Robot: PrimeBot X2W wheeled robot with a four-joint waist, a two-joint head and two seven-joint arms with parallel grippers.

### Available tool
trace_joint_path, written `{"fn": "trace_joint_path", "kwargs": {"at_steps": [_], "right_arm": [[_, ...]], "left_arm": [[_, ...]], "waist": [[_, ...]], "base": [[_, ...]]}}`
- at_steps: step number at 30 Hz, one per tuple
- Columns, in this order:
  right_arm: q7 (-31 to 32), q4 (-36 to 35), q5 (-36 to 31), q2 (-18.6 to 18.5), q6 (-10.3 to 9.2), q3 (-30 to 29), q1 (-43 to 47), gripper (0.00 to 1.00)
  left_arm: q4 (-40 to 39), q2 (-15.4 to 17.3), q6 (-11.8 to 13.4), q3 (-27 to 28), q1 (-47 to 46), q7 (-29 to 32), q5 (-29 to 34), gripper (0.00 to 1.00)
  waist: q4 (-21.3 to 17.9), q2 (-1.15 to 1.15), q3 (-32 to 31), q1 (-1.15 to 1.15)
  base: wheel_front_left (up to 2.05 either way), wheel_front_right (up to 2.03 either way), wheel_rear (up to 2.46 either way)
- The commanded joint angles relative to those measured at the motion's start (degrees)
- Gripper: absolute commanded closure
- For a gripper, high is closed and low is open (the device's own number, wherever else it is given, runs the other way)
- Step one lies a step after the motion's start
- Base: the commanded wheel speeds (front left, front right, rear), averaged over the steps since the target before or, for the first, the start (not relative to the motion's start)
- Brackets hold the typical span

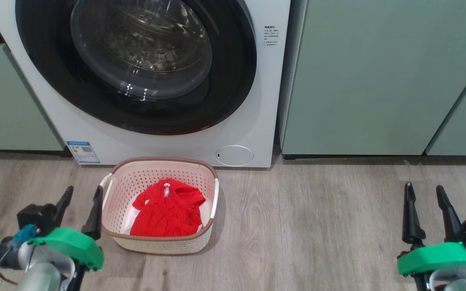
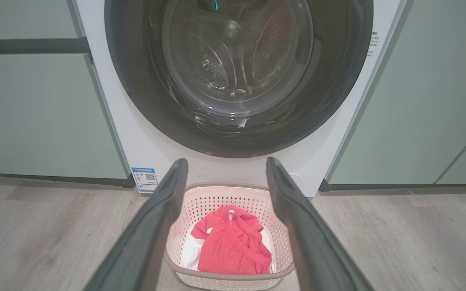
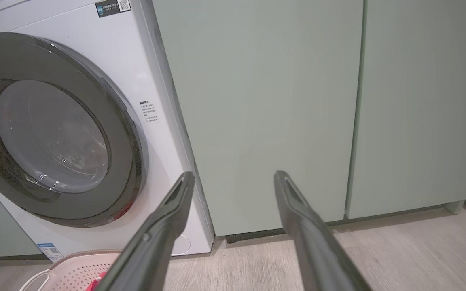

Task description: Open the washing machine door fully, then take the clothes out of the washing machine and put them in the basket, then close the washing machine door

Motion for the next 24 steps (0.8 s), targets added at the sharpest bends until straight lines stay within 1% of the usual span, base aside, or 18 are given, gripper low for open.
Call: {"fn": "trace_joint_path", "kwargs": {"at_steps": [1, 7, 10, 18, 24], "right_arm": [[-0.3, -2.5, 0.2, -0.1, -0.05, 1.1, -1.0, 0.00], [-0.3, -2.6, 0.9, -0.1, -0.05, 0.8, 0.4, 0.00], [-0.3, -2.3, 1.4, -0.1, -0.05, 1.0, 0.6, 0.00], [-0.3, -1.6, 2.1, -0.1, -0.05, 1.3, 0.5, 0.00], [-0.3, -1.3, 2.7, -0.1, -0.05, 1.3, 0.4, 0.00]], "left_arm": [[-1.4, 1.1, 0.1, 2.5, -2.5, -0.4, 0.4, 0.00], [-1.6, -0.1, 0.1, 4.7, -2.6, -0.4, 1.9, 0.00], [-1.2, -0.2, 0.1, 5.6, -2.9, -0.4, 2.2, 0.00], [-0.7, -0.6, 0.1, 5.8, -4.2, -0.4, 2.7, 0.00], [-0.3, -0.3, 0.1, 5.4, -4.4, -0.4, 2.3, 0.00]], "waist": [[-0.1, 0.00, -0.1, 0.00], [0.1, 0.00, -0.2, 0.00], [0.1, 0.00, 0.1, 0.00], [0.1, 0.00, 0.5, 0.00], [0.1, 0.00, 0.7, 0.00]], "base": [[0.00, 0.00, 0.00], [0.00, 0.00, 0.00], [0.00, 0.00, 0.00], [0.00, 0.00, 0.00], [0.00, 0.00, 0.00]]}}
